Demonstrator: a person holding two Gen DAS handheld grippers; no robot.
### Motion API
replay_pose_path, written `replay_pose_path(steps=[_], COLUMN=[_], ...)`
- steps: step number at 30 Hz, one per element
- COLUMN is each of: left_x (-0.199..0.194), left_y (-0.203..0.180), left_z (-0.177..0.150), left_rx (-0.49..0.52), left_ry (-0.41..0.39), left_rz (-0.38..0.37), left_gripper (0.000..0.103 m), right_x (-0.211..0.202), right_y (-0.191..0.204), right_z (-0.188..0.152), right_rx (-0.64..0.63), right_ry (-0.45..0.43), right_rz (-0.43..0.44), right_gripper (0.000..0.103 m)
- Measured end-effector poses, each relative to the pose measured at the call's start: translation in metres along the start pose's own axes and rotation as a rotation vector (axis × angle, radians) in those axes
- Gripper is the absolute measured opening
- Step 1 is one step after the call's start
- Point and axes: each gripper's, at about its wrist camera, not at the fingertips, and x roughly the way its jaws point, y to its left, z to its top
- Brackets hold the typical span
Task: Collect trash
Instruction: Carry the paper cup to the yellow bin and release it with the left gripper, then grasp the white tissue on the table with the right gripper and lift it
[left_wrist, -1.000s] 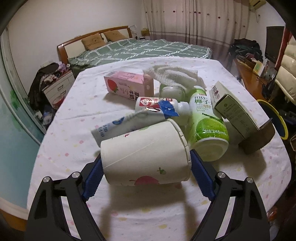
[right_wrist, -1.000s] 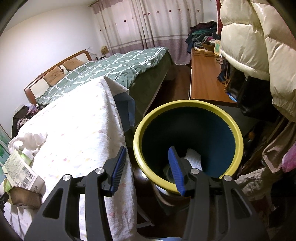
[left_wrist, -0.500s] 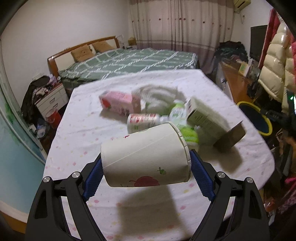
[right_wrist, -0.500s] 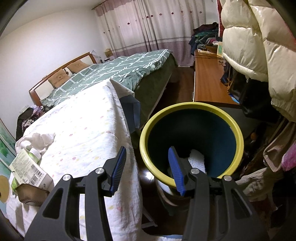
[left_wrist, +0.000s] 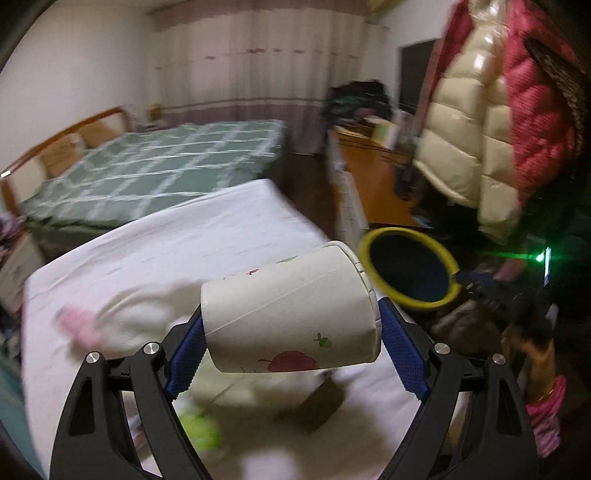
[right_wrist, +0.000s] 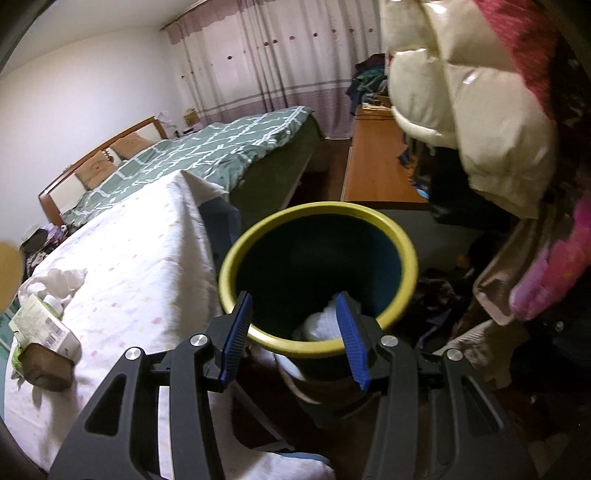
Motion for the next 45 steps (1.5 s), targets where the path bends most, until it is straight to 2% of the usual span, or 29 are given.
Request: replay_pose_path(steps=[6, 10, 12, 20, 24, 29, 32, 37, 41, 45], left_x=[0.072, 0.127, 0.156, 0.231, 0.248, 0.222, 0.181, 0.099, 0.036, -0.024], left_y=[-0.068, -0.111, -0.132, -0.179, -0.189, -0.180, -0.162, -0.111, -0.060, -0.006], left_z=[0.049, 0.062, 0.066, 0.069, 0.073, 0.077, 0.076, 0.058, 0.041, 0.016], left_rx=[0.079, 0.102, 0.115, 0.131, 0.133, 0.107, 0.090, 0.024, -0.045, -0.092], left_ry=[0.049, 0.113, 0.157, 0.220, 0.235, 0.202, 0.152, 0.066, -0.018, -0.085], left_rz=[-0.150, -0.198, -0.204, -0.178, -0.161, -0.166, -0.172, -0.146, -0.059, 0.069], left_gripper=[0.085, 0.085, 0.086, 0.086, 0.093, 0.093, 0.094, 0.097, 0.098, 0.098], right_x=[-0.006, -0.007, -0.007, -0.003, -0.001, -0.001, -0.002, -0.003, -0.004, -0.008], right_y=[-0.021, -0.038, -0.047, -0.069, -0.071, -0.067, -0.064, -0.048, -0.024, 0.009], right_z=[-0.007, -0.016, -0.020, -0.028, -0.029, -0.029, -0.029, -0.030, -0.030, -0.030], right_rx=[0.024, 0.052, 0.067, 0.106, 0.116, 0.105, 0.097, 0.068, 0.026, -0.030], right_ry=[-0.011, 0.001, 0.009, 0.032, 0.042, 0.044, 0.042, 0.049, 0.055, 0.053], right_rz=[-0.034, -0.043, -0.050, -0.071, -0.070, -0.063, -0.055, -0.026, 0.005, 0.048], right_gripper=[0.045, 0.045, 0.045, 0.046, 0.046, 0.046, 0.046, 0.046, 0.046, 0.046])
